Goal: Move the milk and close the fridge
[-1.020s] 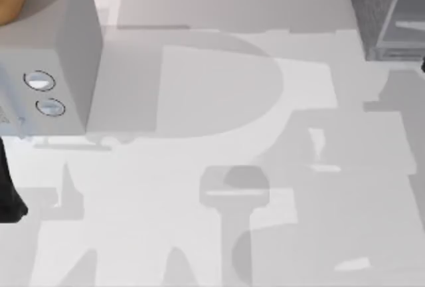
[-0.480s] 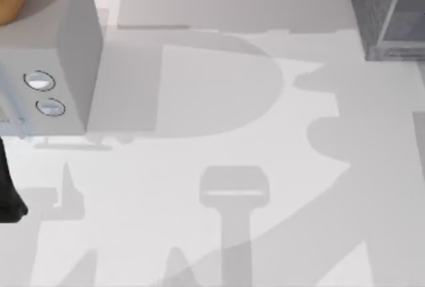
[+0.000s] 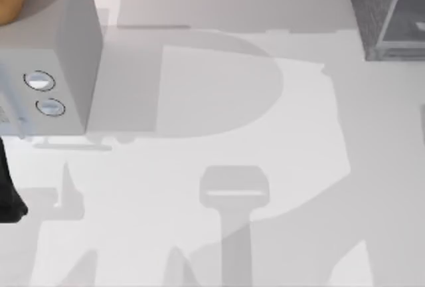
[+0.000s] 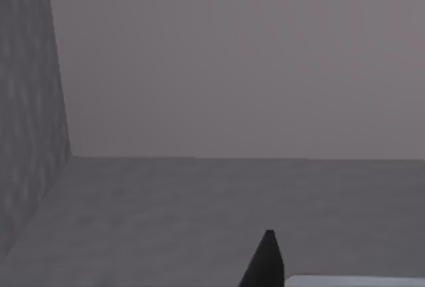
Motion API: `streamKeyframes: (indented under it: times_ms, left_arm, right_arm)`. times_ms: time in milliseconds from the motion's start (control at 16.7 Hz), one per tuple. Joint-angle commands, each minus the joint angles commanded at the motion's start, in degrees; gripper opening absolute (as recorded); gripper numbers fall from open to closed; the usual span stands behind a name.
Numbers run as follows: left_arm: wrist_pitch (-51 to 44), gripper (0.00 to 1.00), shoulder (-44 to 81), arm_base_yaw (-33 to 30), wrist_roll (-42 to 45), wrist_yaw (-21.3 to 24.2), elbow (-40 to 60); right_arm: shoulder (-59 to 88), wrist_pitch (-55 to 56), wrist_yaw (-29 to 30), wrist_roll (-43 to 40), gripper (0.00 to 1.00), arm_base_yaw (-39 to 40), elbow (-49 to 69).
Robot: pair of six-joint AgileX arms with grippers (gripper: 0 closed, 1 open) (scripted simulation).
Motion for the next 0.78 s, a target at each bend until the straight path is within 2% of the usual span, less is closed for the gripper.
streamKeyframes:
  times_ms: [480, 780]
  left_arm:
    - [0.0, 1.00, 0.0, 0.0, 0.0, 0.0, 0.0]
    - [0.0, 1.00, 0.0, 0.0, 0.0, 0.0, 0.0]
  right_arm:
    - [0.0, 0.0, 0.0, 0.0, 0.00, 0.0, 0.0]
    - [0.0, 0.0, 0.0, 0.0, 0.38, 0.0, 0.0]
